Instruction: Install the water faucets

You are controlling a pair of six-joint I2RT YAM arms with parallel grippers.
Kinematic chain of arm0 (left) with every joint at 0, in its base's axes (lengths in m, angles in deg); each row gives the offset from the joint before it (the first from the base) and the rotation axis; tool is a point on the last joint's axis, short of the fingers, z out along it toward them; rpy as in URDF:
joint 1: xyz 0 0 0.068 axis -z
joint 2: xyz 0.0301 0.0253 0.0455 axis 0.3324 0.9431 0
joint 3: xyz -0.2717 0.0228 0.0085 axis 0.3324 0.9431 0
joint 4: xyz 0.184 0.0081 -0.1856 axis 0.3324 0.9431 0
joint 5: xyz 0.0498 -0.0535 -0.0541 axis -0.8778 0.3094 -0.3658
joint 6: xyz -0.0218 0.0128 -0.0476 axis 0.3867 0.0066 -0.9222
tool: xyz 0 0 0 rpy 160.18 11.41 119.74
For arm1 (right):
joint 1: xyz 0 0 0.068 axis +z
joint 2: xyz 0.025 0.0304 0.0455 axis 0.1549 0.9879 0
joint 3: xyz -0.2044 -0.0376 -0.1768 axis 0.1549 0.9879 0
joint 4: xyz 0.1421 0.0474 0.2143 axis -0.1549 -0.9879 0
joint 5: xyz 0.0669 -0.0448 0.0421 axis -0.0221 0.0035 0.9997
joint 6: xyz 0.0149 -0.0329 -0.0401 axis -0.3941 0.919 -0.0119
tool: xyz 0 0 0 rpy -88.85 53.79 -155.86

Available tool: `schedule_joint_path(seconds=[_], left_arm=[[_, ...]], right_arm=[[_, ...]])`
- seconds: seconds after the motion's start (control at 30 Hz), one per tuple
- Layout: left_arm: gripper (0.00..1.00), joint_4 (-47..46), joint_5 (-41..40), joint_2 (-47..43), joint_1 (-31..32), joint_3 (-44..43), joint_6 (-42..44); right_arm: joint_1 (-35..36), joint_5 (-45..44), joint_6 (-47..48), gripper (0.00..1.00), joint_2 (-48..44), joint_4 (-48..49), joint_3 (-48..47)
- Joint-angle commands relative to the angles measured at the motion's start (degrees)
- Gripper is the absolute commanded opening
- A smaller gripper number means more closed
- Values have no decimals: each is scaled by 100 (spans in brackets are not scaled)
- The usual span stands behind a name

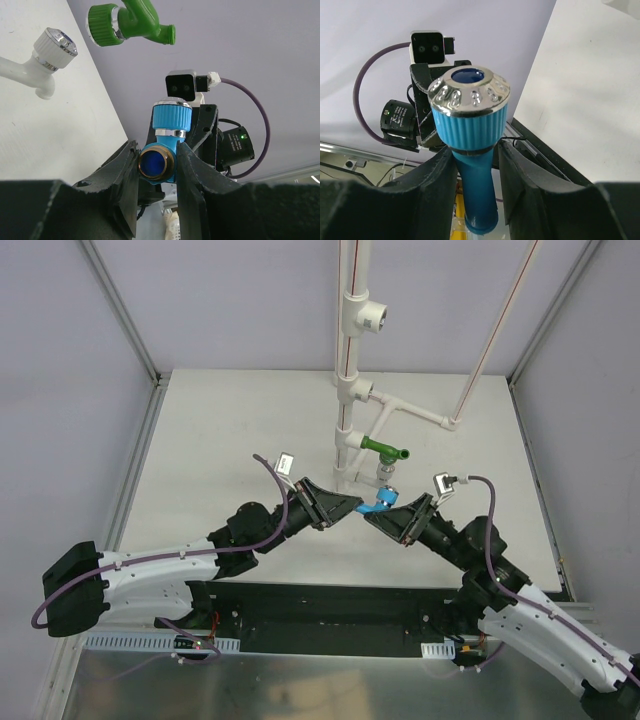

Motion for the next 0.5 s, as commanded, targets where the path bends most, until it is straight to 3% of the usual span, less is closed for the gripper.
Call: schedule_joint_path(seconds=[0.0,0.47], left_arm=[[0,-737,-21,-178,68,-48,-181],[0,-860,111,-169,68,-13,-375]], right_arm=[[133,-319,137,43,188,730,-275],[327,-574,383,40,531,950,-548]])
